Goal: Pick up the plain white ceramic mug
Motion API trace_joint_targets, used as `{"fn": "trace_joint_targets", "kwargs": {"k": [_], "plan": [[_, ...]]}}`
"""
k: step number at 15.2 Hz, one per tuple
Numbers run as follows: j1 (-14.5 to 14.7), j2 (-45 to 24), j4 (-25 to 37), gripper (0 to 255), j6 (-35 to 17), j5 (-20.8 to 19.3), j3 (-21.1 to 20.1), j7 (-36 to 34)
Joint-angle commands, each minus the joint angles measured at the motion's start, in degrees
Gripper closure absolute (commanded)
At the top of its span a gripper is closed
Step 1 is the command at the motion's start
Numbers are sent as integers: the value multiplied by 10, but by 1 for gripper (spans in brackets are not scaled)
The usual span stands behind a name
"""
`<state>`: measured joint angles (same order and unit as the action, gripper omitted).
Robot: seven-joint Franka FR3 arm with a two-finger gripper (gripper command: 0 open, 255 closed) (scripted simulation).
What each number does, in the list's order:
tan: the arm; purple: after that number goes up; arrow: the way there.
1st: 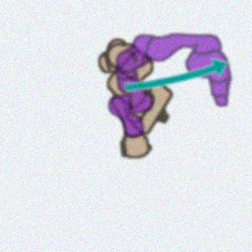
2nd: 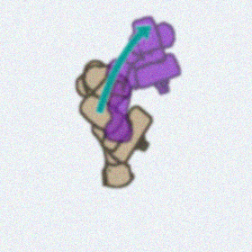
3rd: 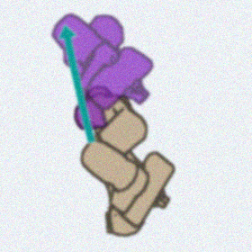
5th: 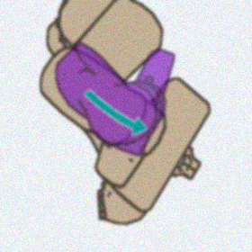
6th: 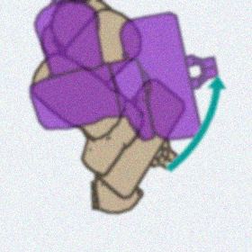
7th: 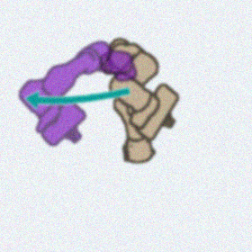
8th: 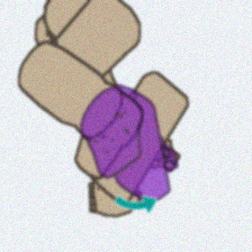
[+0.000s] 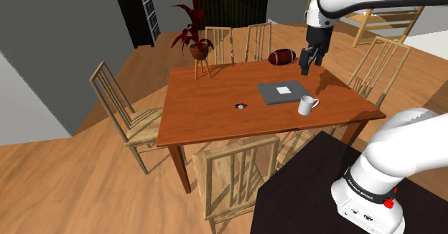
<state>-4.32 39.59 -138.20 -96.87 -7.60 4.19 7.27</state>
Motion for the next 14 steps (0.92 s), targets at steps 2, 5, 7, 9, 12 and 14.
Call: {"fn": "trace_joint_targets", "kwargs": {"k": [2, 5, 7, 9, 12, 14], "plan": [[-11, -40, -13, 0, -49, -9, 21, 7], [-22, -86, -18, 0, -96, -18, 44, 16], [-29, -120, -17, 0, -126, -21, 59, 23], [-35, -156, -13, 0, -156, -23, 74, 31], [-44, -214, -3, 0, -198, -22, 96, 43], [-49, -254, 7, 0, -225, -17, 110, 53]]}}
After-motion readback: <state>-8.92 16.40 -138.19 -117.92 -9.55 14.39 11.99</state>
